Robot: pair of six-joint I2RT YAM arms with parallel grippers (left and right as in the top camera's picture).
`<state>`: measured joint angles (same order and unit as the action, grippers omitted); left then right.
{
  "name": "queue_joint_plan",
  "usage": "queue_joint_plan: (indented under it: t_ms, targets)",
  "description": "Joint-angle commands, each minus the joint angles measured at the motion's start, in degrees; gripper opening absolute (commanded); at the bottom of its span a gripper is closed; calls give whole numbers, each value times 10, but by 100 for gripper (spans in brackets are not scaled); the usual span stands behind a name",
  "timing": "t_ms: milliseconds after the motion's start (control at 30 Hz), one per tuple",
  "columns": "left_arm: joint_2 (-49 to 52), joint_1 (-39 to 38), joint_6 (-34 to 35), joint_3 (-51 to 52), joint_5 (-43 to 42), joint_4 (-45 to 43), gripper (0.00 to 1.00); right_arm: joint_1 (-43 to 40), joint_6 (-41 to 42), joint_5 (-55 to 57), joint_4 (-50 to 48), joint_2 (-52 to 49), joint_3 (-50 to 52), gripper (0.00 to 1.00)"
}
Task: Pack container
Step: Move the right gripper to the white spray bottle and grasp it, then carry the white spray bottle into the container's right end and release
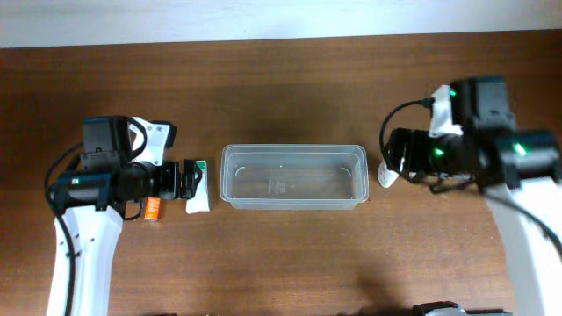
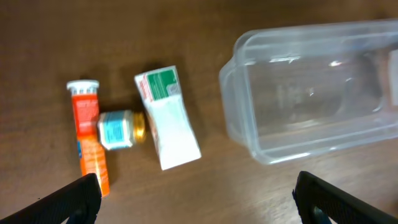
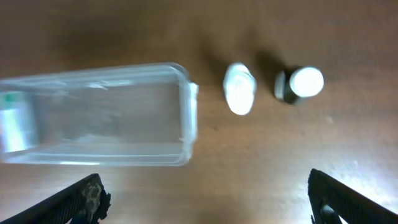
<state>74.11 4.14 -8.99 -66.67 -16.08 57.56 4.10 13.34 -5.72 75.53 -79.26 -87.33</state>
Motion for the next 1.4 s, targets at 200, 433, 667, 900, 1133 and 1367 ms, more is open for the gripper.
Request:
queue_joint_plan:
  t_ms: [200, 433, 667, 900, 1133, 1367]
  targets:
    - [12, -2, -10, -10, 84, 17, 100, -4, 21, 60, -16, -156, -8, 82]
    - [12, -2, -10, -10, 84, 17, 100, -4, 33, 60, -37, -223, -7, 67]
    - [12, -2, -10, -10, 84, 17, 100, -4, 37, 64, -44, -237, -7, 32]
    - [12, -2, -10, -10, 84, 17, 100, -4, 36, 84, -38, -229, -9, 16]
    - [12, -2, -10, -10, 84, 17, 100, -2, 37, 90, 19, -175, -90, 7]
    - [12, -2, -10, -10, 84, 17, 100, 44, 59, 53, 104, -113, -209, 4]
